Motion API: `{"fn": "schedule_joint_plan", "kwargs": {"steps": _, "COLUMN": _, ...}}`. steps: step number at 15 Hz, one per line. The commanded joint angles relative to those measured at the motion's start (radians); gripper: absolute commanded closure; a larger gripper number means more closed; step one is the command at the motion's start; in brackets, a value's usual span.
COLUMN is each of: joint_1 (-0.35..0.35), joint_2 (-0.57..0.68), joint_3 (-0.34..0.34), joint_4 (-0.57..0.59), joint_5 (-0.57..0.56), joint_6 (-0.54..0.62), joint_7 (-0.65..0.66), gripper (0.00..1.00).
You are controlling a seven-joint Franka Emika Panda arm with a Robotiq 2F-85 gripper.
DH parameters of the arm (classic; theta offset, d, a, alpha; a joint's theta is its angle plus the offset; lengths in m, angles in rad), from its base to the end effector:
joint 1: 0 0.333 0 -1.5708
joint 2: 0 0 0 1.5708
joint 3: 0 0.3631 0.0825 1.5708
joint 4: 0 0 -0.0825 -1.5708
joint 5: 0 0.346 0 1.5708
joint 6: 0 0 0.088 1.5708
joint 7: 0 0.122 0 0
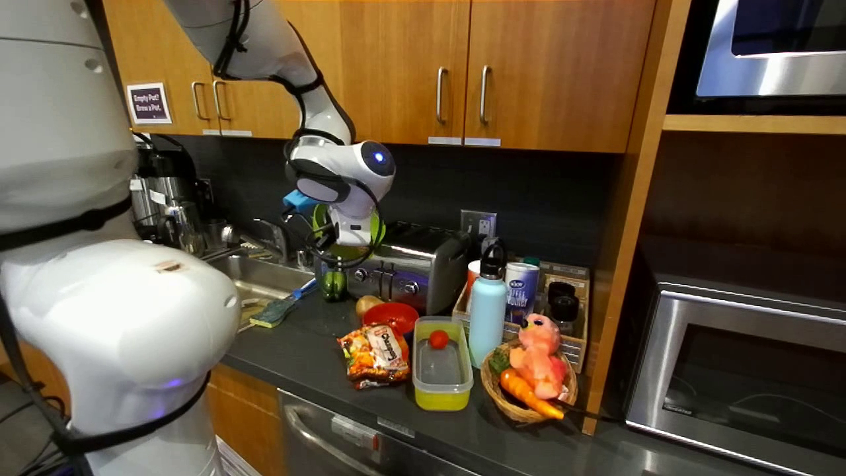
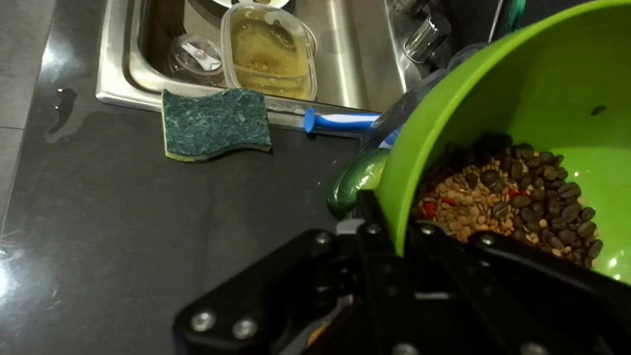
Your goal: Transfer the stuff in the green bowl onto the plate
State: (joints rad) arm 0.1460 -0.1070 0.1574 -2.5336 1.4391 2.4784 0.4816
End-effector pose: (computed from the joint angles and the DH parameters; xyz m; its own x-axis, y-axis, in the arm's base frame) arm 0.4089 0.1345 0.3810 0.3034 -0.7057 -0.6403 -0.9180 -0.0362 -0.3950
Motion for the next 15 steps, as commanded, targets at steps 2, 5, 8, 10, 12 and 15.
{"fn": "schedule_joint_plan", "kwargs": {"steps": 2, "joint_1": -0.032, "joint_2": 0.028, "joint_3": -0.041, "joint_4": 0.019, "joint_5": 0.03, "joint_6": -0.134, "joint_7": -0.086, "gripper": 0.98}}
{"fn": "schedule_joint_plan", "kwargs": {"steps": 5, "joint_1": -0.048, "joint_2": 0.037, "joint_3": -0.061, "joint_4": 0.012, "joint_5": 0.03, "joint_6": -0.202, "joint_7": -0.112, "gripper": 0.98}}
{"fn": "schedule_joint_plan", "kwargs": {"steps": 8, "joint_1": -0.065, "joint_2": 0.039, "joint_3": -0.079, "joint_4": 0.009, "joint_5": 0.028, "joint_6": -0.275, "joint_7": -0.133, "gripper": 0.98}}
{"fn": "schedule_joint_plan", "kwargs": {"steps": 10, "joint_1": -0.072, "joint_2": 0.041, "joint_3": -0.087, "joint_4": 0.008, "joint_5": 0.023, "joint_6": -0.302, "joint_7": -0.136, "gripper": 0.98}}
{"fn": "schedule_joint_plan", "kwargs": {"steps": 12, "joint_1": -0.078, "joint_2": 0.041, "joint_3": -0.093, "joint_4": 0.005, "joint_5": 0.02, "joint_6": -0.317, "joint_7": -0.139, "gripper": 0.98}}
{"fn": "schedule_joint_plan", "kwargs": {"steps": 15, "joint_1": -0.088, "joint_2": 0.029, "joint_3": -0.102, "joint_4": -0.011, "joint_5": 0.022, "joint_6": -0.33, "joint_7": -0.143, "gripper": 0.98}}
